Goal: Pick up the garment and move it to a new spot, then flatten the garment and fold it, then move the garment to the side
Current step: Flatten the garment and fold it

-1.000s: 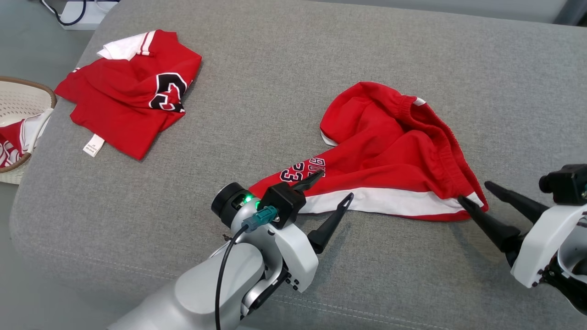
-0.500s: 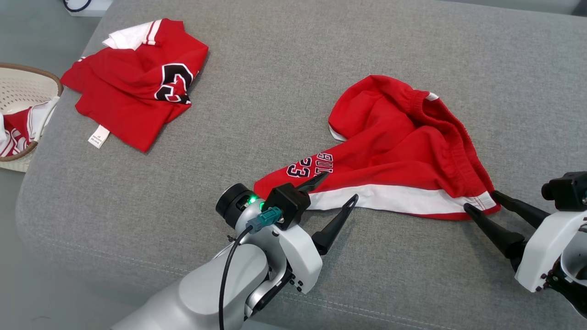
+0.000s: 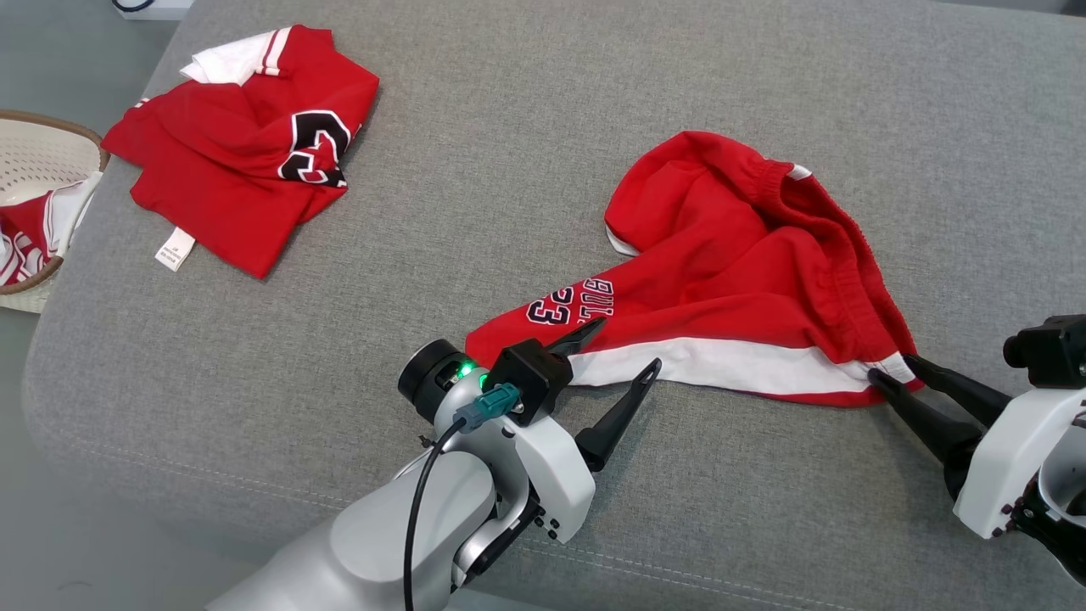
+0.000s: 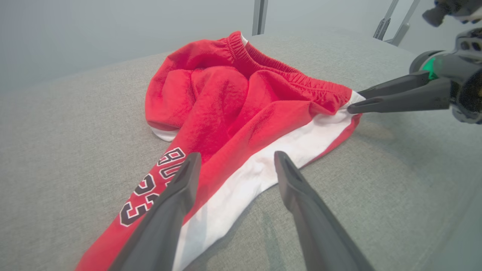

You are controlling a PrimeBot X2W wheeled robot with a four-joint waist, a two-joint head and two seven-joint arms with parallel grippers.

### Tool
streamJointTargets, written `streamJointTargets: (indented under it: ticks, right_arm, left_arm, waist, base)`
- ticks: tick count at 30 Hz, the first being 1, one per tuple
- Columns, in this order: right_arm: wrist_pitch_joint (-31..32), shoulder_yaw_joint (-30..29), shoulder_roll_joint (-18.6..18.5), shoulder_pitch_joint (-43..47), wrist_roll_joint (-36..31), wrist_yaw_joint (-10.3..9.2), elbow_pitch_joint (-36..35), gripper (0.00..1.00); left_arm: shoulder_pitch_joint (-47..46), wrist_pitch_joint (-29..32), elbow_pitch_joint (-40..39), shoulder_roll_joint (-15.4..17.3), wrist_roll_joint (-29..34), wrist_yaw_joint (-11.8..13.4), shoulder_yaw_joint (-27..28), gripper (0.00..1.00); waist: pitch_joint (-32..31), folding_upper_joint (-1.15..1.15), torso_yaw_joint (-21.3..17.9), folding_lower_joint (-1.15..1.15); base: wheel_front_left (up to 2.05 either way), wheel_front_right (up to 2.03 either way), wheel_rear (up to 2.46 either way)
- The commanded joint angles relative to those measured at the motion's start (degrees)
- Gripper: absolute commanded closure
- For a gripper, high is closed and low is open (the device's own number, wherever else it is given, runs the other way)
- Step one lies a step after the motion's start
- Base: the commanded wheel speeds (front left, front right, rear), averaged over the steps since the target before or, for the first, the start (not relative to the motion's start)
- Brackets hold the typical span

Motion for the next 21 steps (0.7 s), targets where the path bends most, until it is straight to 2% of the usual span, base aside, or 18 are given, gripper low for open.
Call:
streamJointTargets:
  ticks: [1,3,5,6,8,15,21]
  right_arm:
    - [0.3,-0.3,-1.5,1.1,-0.8,0.24,-1.4,0.5]
    - [0.3,-0.2,-1.4,0.9,-1.0,0.24,-1.5,0.51]
    - [0.3,0.0,-1.3,0.6,-1.2,0.24,-1.7,0.64]
    - [0.3,0.0,-1.3,0.5,-1.3,0.24,-1.8,0.73]
    - [0.4,0.2,-1.3,0.3,-1.3,0.24,-1.9,1.0]
    - [-2.7,-3.1,-2.5,-0.8,0.6,0.24,-2.8,1.0]
    - [-3.4,-5.1,-3.7,1.0,1.2,0.24,-1.6,1.0]
  left_arm:
    - [-1.3,-0.6,-0.4,0.8,-0.3,-0.2,1.7,0.0]
    - [-1.4,-0.6,-0.4,0.8,-0.4,-0.2,1.7,0.0]
    - [-1.4,-0.7,-0.3,0.8,-0.4,-0.2,1.7,0.0]
    - [-1.4,-0.7,-0.2,0.7,-0.4,-0.3,1.7,0.0]
    - [-1.4,-0.7,0.0,0.7,-0.5,-0.3,1.7,0.0]
    - [-0.8,-0.3,0.5,2.3,-1.9,0.4,3.0,0.0]
    - [1.6,3.1,-0.9,4.0,-5.3,1.7,4.2,0.0]
  waist:
    - [0.2,0.0,-0.1,0.0]
    - [0.3,0.0,-0.1,0.0]
    - [0.4,0.0,0.0,0.0]
    - [0.4,0.0,0.0,0.0]
    - [0.5,0.0,0.0,0.0]
    - [-0.4,0.0,-0.6,0.0]
    - [-1.1,0.0,-0.8,0.0]
  base:
    - [0.0,0.0,0.0]
    - [0.0,0.0,0.0]
    - [0.0,0.0,0.0]
    - [0.0,0.0,0.0]
    - [0.0,0.0,0.0]
    - [0.0,0.0,0.0]
    - [0.0,0.0,0.0]
